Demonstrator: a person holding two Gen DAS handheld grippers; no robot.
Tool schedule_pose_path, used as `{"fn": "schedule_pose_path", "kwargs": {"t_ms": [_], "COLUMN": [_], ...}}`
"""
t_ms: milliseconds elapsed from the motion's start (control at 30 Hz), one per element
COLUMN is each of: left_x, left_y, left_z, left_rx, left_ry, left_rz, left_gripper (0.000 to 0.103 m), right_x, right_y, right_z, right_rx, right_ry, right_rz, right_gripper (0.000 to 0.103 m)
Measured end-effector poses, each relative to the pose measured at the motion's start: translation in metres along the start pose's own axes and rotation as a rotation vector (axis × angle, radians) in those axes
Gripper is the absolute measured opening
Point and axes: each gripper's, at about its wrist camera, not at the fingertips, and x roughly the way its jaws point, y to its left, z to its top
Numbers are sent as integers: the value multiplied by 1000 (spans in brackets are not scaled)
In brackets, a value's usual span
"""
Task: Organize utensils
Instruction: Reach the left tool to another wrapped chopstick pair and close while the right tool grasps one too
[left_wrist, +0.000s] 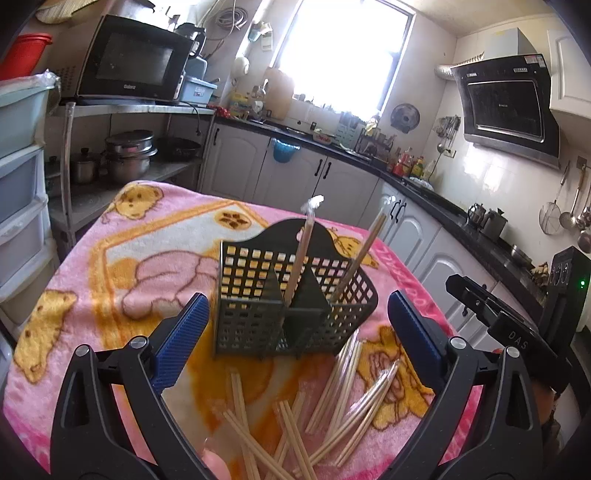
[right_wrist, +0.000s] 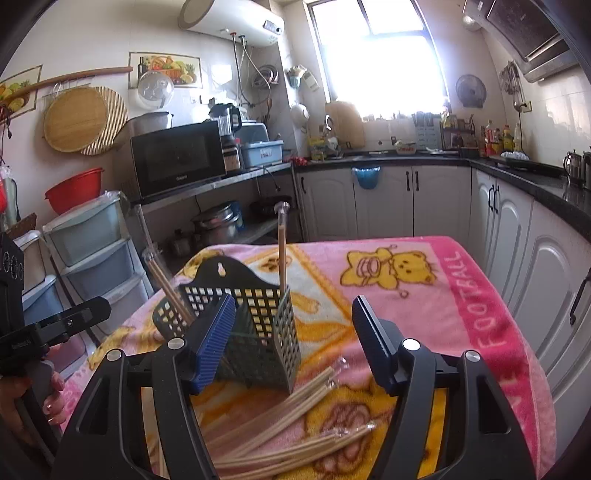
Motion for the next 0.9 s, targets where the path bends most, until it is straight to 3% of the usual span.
{"fn": "schedule_pose_path", "kwargs": {"t_ms": [900], "left_x": [28], "left_y": [-8], "left_z": [-44], "left_rx": [13], "left_ry": [148], "left_rz": [16], "left_gripper": [89], "right_x": [2], "right_y": [-23], "right_z": [-60], "right_rx": [20], "right_ry": [191], "right_rz": [-30], "right_gripper": [63]}}
